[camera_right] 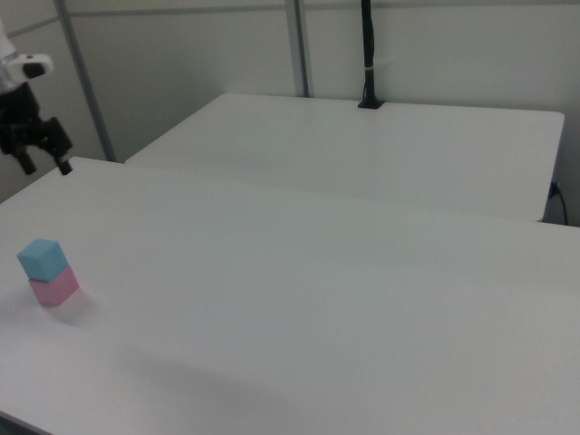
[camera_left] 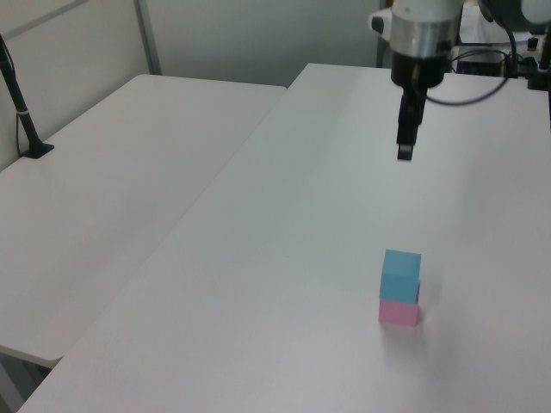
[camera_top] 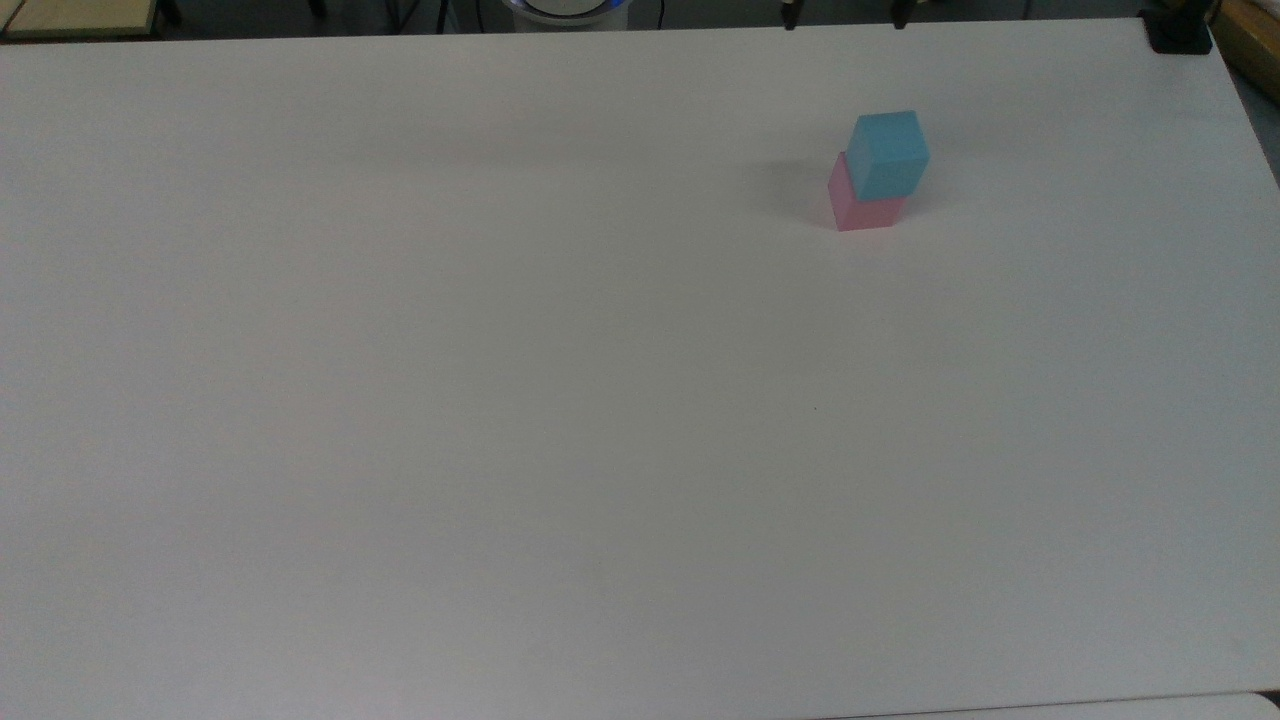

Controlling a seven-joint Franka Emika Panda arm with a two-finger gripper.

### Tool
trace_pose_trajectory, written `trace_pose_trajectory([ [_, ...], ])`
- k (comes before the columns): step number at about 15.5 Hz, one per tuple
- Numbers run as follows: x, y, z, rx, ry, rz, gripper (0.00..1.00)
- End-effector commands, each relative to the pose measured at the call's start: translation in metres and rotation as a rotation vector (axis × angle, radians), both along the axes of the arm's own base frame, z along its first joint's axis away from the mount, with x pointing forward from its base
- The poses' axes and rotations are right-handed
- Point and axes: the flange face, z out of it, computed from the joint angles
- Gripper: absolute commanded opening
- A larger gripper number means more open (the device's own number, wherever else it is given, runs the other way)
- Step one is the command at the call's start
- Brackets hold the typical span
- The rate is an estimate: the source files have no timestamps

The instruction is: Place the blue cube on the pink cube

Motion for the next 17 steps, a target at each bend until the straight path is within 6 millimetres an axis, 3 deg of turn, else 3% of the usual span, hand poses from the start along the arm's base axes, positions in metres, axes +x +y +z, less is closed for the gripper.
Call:
trace_pose_trajectory([
  [1,0.026,-0.07,0.029,0.024,0.045,0.026,1.0],
  [6,0.049,-0.177,0.051,0.054,0.069,0.014,1.0],
  [9,0.055,-0.229,0.055,0.064,0.066,-0.037,1.0],
  [14,0.056,-0.256,0.052,0.06,0.071,-0.093,1.0],
  [17,0.057,-0.26,0.048,0.053,0.086,-0.095,1.0],
])
